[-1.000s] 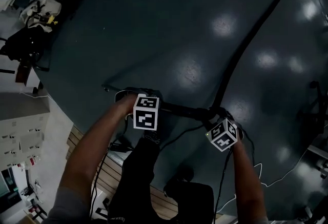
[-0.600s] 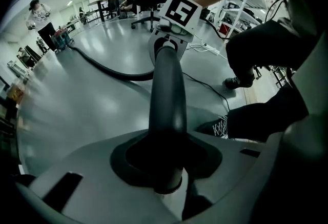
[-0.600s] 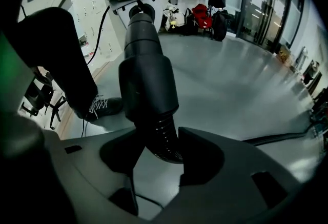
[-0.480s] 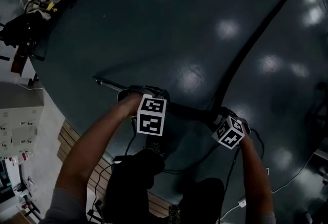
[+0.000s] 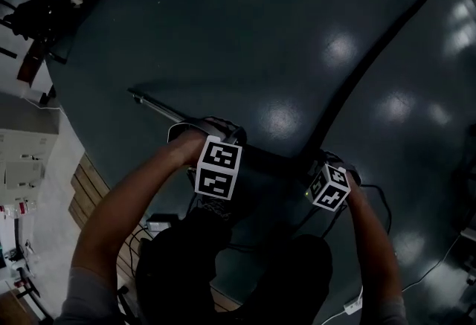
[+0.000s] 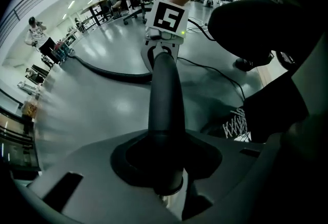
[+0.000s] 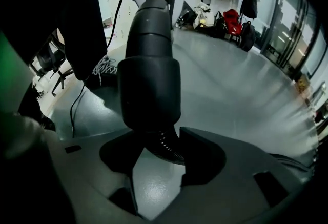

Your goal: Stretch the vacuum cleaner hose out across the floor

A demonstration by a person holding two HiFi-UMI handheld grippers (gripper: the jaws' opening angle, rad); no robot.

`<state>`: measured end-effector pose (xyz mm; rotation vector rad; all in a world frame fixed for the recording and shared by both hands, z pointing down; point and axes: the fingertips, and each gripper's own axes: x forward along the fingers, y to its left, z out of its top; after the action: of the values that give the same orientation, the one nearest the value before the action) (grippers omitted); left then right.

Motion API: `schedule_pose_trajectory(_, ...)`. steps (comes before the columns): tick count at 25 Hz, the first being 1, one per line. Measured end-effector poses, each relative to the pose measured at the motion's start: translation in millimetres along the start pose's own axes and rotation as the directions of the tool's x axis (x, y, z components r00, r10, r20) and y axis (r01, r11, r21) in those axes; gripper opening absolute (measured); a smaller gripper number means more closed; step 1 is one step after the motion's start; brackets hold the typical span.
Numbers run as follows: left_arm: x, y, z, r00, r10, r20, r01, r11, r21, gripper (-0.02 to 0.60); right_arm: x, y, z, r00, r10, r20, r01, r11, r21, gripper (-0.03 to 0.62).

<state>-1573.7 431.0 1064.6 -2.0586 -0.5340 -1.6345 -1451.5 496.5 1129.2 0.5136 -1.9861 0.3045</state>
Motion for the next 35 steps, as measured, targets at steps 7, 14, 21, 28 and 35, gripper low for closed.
schedule_pose_trajectory(7,17,-41,-7,0.998,0.021,-0.056,-0.02,0.999,0.03,0.121,2,20,-6,0.999,-0.043,0.016,0.044,0.998,-0.046,0.222)
schedule_pose_trajectory(14,19,-56,-1,0.998,0.012,-0.063,-0.011,1.0,0.026,0.12,-35,37,2,0.999,0.026,0.032,-0.025,1.0,-0.014,0.224)
schedule_pose_trajectory(21,31,-79,1,0.998,0.0,-0.069,-0.001,1.0,-0.001,0.121,-30,81,93,0.962,0.208,0.178,-0.201,0.978,-0.054,0.224)
schedule_pose_trajectory(28,44,-91,0,0.995,0.028,-0.092,-0.031,0.999,-0.027,0.123,10,95,103,0.955,0.273,0.119,-0.256,0.957,-0.136,0.163)
schedule_pose_trajectory(35,43,-89,-9,0.982,0.18,-0.059,-0.186,0.974,-0.129,0.135,25,99,104,0.943,0.303,0.138,-0.284,0.948,-0.142,0.163)
